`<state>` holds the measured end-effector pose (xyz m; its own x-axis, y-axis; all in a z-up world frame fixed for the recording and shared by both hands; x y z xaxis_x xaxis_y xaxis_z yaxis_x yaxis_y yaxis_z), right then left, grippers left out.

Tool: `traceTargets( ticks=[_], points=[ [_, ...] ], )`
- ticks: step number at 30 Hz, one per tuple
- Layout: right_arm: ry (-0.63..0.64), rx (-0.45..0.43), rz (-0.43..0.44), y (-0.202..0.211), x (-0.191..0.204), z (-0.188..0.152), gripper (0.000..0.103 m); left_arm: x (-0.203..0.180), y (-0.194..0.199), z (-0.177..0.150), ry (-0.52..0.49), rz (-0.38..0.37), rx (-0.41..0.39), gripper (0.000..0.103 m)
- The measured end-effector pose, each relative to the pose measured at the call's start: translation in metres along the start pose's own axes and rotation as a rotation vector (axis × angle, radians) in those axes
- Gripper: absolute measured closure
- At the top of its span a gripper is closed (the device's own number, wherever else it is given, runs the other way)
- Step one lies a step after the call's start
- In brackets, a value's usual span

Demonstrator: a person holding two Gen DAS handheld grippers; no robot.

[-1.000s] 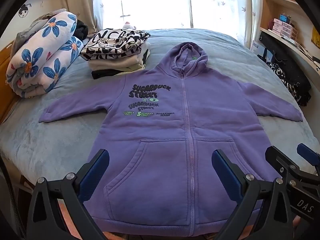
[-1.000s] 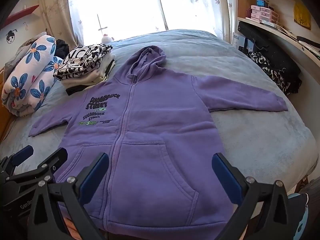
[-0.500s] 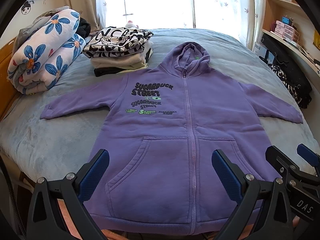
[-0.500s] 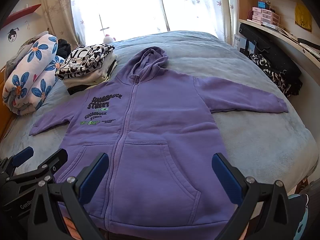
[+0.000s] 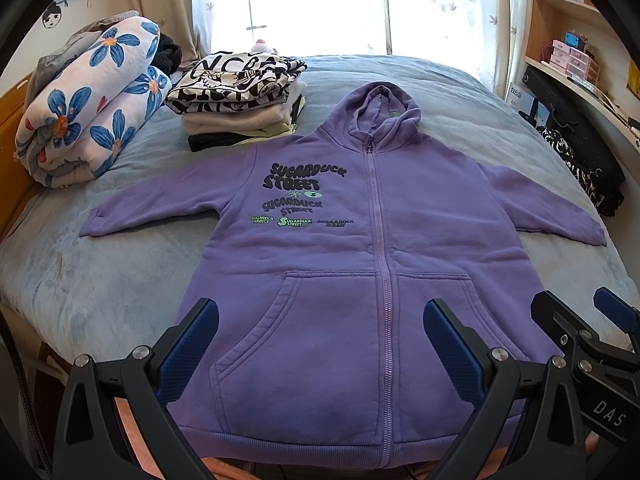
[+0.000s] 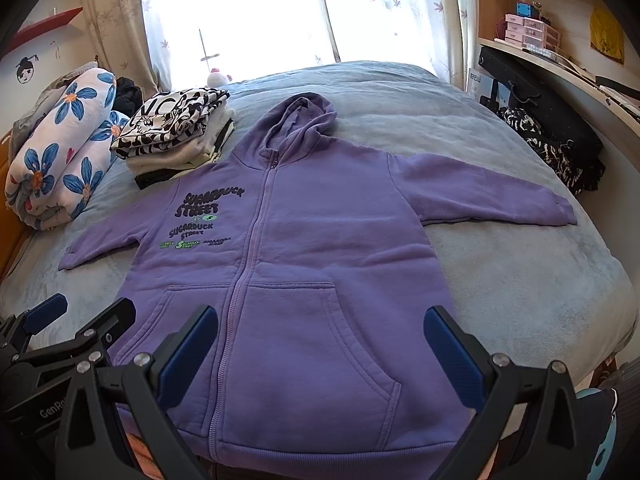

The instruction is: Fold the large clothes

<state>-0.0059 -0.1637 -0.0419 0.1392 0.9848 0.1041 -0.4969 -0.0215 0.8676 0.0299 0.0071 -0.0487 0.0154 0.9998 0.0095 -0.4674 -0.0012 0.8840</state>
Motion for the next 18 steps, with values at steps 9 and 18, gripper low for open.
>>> traceTargets(
  ticks=[9, 18],
  points=[
    [0.001, 0.002, 0.004, -0.0001, 0.0023, -0.0017, 0.0, 0.0002, -0.0005, -0.0008, 0.0, 0.001, 0.0, 0.002],
    [0.0, 0.003, 0.005, -0.0005, 0.0028, -0.0022, 0.0, 0.001, -0.0007, -0.002, 0.0, 0.0, 0.0, 0.002]
  ],
)
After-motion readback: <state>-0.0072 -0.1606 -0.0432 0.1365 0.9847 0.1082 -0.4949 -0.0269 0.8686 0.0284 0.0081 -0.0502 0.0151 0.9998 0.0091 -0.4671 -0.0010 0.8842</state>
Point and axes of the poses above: each gripper's, at about its wrist camera, not at the fingertips, and y roughly against the way its jaws point, x to its left, z to its top, the point moved 6 cm from there along -y, roughly the way its jaws point, and after that the axes turned 11 degrees about x, right-handed, at the moved point
